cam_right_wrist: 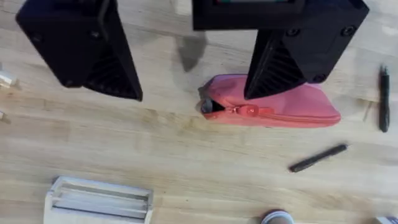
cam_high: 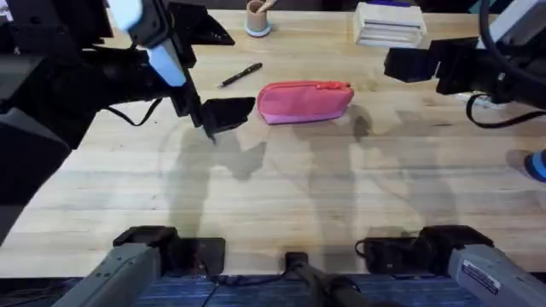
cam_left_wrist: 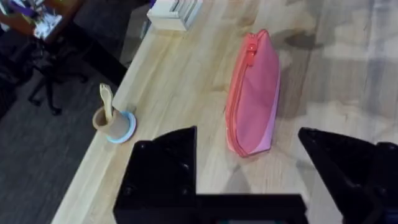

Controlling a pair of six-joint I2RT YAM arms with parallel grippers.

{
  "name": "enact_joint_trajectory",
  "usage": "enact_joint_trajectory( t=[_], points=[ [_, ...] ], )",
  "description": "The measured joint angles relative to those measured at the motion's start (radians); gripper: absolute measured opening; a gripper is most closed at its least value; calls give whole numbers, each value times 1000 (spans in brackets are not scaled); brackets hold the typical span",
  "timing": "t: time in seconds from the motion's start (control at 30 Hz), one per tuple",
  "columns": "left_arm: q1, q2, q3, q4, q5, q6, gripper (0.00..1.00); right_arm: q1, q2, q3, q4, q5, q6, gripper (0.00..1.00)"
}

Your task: Unzip the bag, pick up the pens from the table one at a time and place them inside, then zip the bag closed.

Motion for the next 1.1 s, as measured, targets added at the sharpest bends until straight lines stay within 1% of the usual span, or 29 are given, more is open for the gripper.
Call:
enact_joint_trajectory(
  t=[0.1,0.23,0.4,0.57,0.9,1.1],
  points=[
    [0,3,0,0,13,45,994,0,0,0,0,0,0,997],
    [0,3,0,1,18,75,994,0,0,0,0,0,0,997],
    [0,3,0,-1,17,87,994,0,0,0,0,0,0,997],
    [0,13,0,-1,-1,91,993,0,0,0,0,0,0,997],
    [0,156,0,3,-13,96,993,0,0,0,0,0,0,997],
    [0,263,0,46,-13,97,993,0,0,0,0,0,0,997]
  ],
)
